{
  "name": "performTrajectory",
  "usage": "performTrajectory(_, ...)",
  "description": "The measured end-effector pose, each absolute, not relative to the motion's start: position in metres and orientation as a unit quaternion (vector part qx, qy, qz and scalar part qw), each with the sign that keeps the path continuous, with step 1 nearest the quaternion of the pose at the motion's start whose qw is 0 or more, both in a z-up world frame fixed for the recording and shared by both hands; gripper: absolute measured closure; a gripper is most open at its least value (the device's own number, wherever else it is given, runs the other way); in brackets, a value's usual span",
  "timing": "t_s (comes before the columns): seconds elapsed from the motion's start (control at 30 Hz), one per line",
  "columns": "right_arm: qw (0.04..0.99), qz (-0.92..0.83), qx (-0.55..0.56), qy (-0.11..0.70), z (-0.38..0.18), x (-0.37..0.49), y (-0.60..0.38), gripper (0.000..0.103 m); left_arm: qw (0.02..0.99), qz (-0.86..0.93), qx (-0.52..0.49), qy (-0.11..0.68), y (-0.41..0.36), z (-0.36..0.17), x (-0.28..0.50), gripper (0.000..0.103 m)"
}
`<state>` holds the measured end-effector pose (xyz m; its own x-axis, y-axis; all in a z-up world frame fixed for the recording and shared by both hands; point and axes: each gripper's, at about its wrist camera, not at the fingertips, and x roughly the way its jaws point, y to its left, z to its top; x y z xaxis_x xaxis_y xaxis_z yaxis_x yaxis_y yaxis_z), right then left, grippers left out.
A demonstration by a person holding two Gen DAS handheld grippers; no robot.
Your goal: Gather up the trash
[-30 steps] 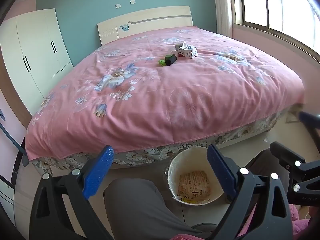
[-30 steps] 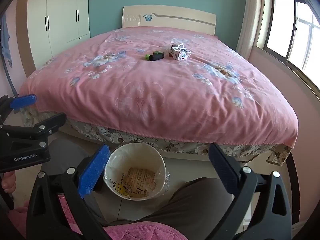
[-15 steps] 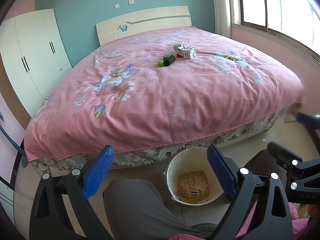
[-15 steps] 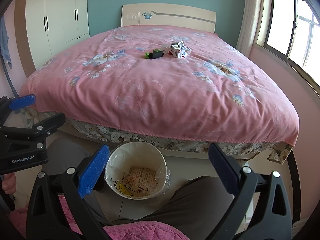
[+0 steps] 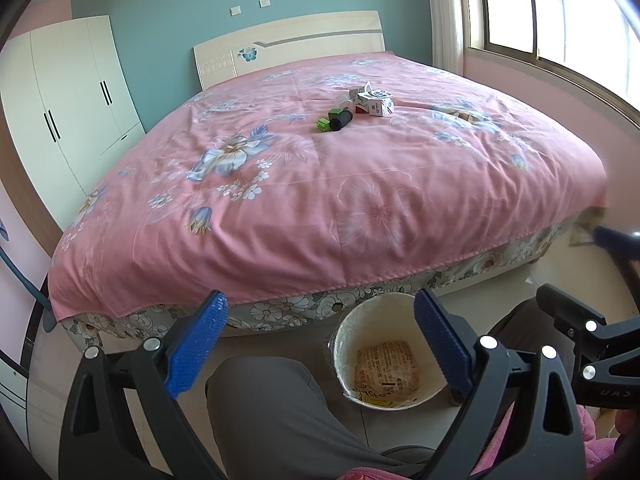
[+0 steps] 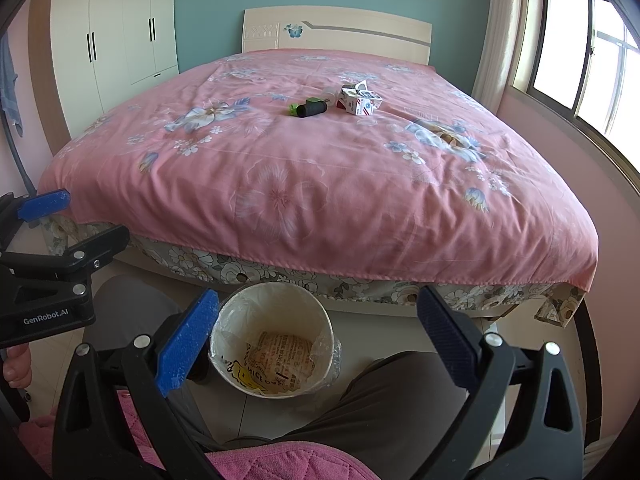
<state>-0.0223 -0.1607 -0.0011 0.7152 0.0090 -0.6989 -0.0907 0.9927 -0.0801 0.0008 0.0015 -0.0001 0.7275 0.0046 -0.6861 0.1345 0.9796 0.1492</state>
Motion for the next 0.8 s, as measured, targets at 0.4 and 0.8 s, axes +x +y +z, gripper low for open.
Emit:
performTrajectory(0.4, 0.924, 0.026, -0.055, 0.377, -0.0022, -0.0224, -0.1608, 0.006, 0.924, -0.033, 0.091, 0.369, 0.0036, -0.002, -0.0005, 0.007)
performTrajectory(0.8, 0.924, 0.027, -0.055, 0.377, -0.0024, -0.0223, -0.1609, 0.006, 0.924, -0.034, 0.091, 0.37, 0.0048, -0.0021, -0.0004, 0.007)
